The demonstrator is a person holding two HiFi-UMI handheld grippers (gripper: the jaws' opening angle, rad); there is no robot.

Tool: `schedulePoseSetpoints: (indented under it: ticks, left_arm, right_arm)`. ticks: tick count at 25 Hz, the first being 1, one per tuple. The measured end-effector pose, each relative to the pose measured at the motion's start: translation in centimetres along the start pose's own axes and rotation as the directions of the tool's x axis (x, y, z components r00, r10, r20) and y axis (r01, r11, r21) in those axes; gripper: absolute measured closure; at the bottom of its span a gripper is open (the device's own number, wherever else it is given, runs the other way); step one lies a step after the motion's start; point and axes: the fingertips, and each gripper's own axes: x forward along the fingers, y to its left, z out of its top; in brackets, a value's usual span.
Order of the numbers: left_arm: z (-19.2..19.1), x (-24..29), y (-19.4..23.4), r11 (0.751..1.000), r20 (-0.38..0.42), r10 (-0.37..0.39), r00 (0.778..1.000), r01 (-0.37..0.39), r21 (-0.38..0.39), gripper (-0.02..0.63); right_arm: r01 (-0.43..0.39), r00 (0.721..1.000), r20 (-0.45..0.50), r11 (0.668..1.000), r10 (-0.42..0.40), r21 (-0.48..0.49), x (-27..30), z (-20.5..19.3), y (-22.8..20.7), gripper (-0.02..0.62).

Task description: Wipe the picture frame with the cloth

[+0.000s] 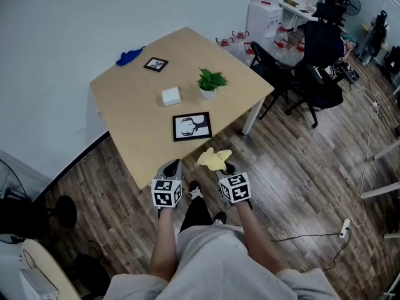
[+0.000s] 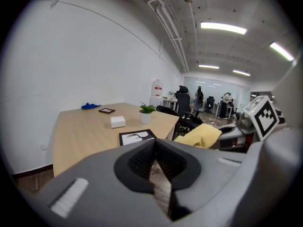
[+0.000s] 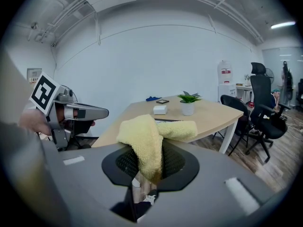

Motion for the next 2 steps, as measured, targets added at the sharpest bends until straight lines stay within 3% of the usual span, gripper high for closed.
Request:
schedulePoseSetpoints:
  ticks: [2]
  left_arm:
    - [0.02,0.15,-0.28,1.000,0.001,-0.004,1.000,0.004,0.004,0.554]
  right_arm:
    - [0.008,1.000,0.001,1.000,-0.008,0.000,-0.19,-0.11,-0.33,0.538]
